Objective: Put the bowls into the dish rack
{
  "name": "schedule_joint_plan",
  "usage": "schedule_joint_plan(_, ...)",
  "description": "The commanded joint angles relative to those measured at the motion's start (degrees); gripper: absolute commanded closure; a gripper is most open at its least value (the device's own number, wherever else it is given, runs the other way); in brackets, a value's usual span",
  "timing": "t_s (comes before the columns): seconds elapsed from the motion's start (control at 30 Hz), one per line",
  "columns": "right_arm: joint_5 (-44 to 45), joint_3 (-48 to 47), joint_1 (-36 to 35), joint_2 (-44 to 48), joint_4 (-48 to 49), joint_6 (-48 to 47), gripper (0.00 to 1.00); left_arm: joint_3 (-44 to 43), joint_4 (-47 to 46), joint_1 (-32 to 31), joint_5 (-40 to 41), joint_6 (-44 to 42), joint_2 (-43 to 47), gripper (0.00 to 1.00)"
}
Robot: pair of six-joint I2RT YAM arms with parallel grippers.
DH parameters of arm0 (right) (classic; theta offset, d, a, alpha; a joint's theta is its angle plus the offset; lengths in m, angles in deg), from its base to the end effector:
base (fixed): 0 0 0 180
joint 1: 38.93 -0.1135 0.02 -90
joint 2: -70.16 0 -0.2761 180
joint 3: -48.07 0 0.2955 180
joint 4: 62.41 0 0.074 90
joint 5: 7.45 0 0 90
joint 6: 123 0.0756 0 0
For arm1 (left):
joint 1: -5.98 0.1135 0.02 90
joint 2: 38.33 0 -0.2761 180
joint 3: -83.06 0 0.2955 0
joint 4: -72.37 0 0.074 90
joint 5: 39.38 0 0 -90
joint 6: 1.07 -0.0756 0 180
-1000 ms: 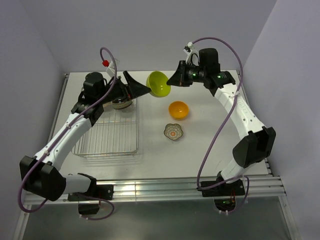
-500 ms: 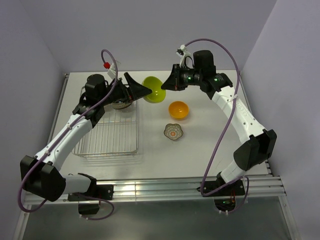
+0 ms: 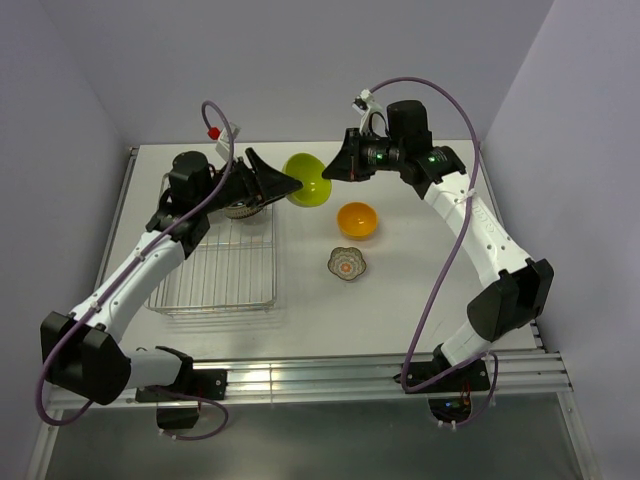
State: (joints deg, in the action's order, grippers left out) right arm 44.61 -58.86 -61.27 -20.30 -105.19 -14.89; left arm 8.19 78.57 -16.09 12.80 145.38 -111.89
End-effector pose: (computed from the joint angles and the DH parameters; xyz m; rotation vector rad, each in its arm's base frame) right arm 0.3758 0.2047 0.4141 -0.5151 2.0408 1.1059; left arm 0.3259 -0.1822 0.3737 0.0089 1.8975 -1.5318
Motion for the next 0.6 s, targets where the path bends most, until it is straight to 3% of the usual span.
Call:
schedule_joint_plan(0.0, -1.9, -0.3, 0.0, 1.9, 1.7, 0.0, 1.0, 0.1, -4.2, -0.2, -2.4, 0.6, 1.8, 0.4)
schedule_joint_plan(0.1, -1.8, -0.1, 0.0, 1.9, 1.5, -0.3, 1.0, 0.6, -4.3, -0.2, -2.6, 0.7, 1.9, 0.65)
schedule_joint_plan(0.13, -1.8, -0.1, 0.0, 1.8, 1.3, -0.3, 1.0, 0.8, -4.1, -0.2, -2.6, 0.4, 2.0, 0.8)
schedule_joint_plan(0.2, -1.8, -0.5, 0.0, 1.4, 1.0, -0.6, 1.0, 0.9, -3.4, -0.2, -2.1, 0.1, 2.3, 0.95)
schedule_joint_plan(0.23, -1.8, -0.7, 0.0, 1.2, 0.8, -0.7, 0.94, 0.9, -2.8, -0.2, -1.9, -0.3, 2.5, 1.0)
schedule_joint_plan(0.3, -1.7, -1.1, 0.0, 1.0, 0.3, -0.9, 0.85, 0.8, -1.9, 0.1, -1.2, -0.9, 2.9, 1.0)
schedule_joint_plan(0.33, -1.5, -1.0, 0.1, 1.2, 0.4, -0.8, 0.68, 0.6, -0.6, 0.3, -0.9, -1.6, 3.0, 1.0)
schedule_joint_plan(0.4, -1.4, -0.8, 0.0, 1.2, 0.6, -0.7, 0.52, 0.7, 1.7, 1.1, 0.0, -2.3, 3.7, 1.0)
schedule_joint_plan(0.57, -1.4, -0.6, 0.0, 1.0, 0.6, -0.5, 0.27, 3.4, 4.6, 4.5, 0.2, -4.0, 5.4, 1.0)
